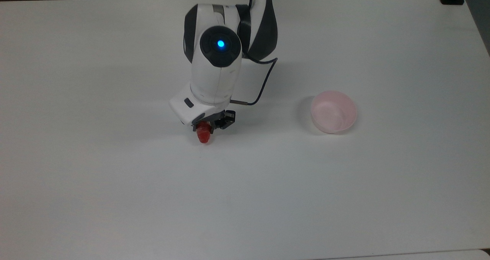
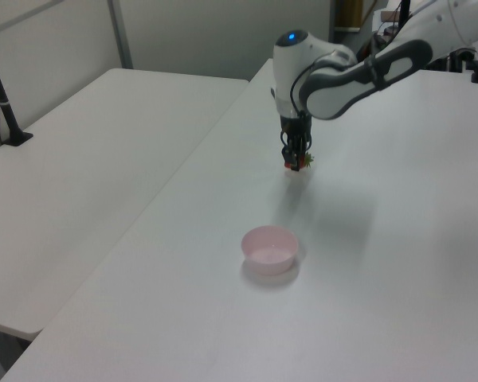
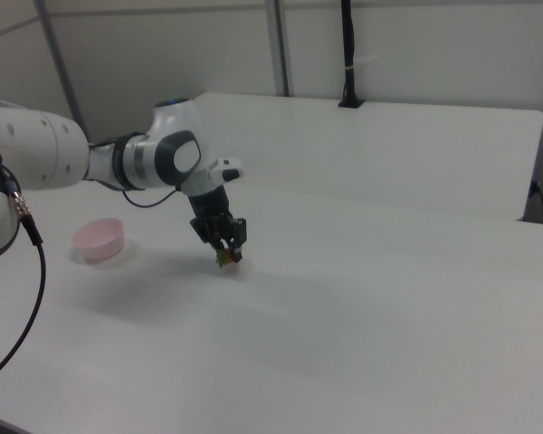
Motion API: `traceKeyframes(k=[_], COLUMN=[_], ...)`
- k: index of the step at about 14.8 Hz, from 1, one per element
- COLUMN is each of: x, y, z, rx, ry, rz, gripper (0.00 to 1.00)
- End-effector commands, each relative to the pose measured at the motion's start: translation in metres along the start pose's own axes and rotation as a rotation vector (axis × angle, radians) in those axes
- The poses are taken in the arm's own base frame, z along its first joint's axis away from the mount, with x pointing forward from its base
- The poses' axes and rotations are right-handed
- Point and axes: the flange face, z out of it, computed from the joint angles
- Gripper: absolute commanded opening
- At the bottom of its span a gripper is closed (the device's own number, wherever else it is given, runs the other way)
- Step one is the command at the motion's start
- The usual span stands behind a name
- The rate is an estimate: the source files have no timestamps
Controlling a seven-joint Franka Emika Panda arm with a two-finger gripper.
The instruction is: Pick up strawberry from bowl
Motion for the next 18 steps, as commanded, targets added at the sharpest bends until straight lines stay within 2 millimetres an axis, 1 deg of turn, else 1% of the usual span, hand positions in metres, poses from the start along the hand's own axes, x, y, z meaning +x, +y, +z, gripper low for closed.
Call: traceKeyframes(k=[1,2,3,4,5,6,7,8,9,10,11,12,13,14,15,17,18], x=[0.0,0.001,0.001,0.001,-0.003,-0.012,-0.024,-0.045,-0.064,-0.083,-0.101,-0.117,-0.124,-0.127,-0.128,-0.125,-0.123], y=[-0.006,-0.003,0.0,0.005,0.017,0.036,0.057,0.086,0.105,0.119,0.126,0.143,0.152,0.157,0.167,0.166,0.165], z=[-0.001,-0.005,-0.014,-0.034,-0.063,-0.096,-0.13,-0.178,-0.201,-0.217,-0.231,-0.245,-0.254,-0.259,-0.26,-0.26,-0.257], rx=[0.004,0.004,0.007,0.014,0.023,0.033,0.044,0.061,0.071,0.079,0.089,0.102,0.107,0.111,0.11,0.114,0.114], ry=[0.029,0.034,0.046,0.065,0.084,0.08,0.067,0.063,0.042,0.005,-0.012,0.005,0.017,0.027,0.031,0.035,0.029], rz=[0.001,0.023,0.042,0.049,0.063,0.081,0.099,0.104,0.093,0.064,0.05,0.069,0.082,0.09,0.107,0.11,0.118], gripper=[0.65,1.0,1.0,1.0,1.0,1.0,1.0,1.0,1.0,1.0,1.0,1.0,1.0,1.0,1.0,1.0,1.0])
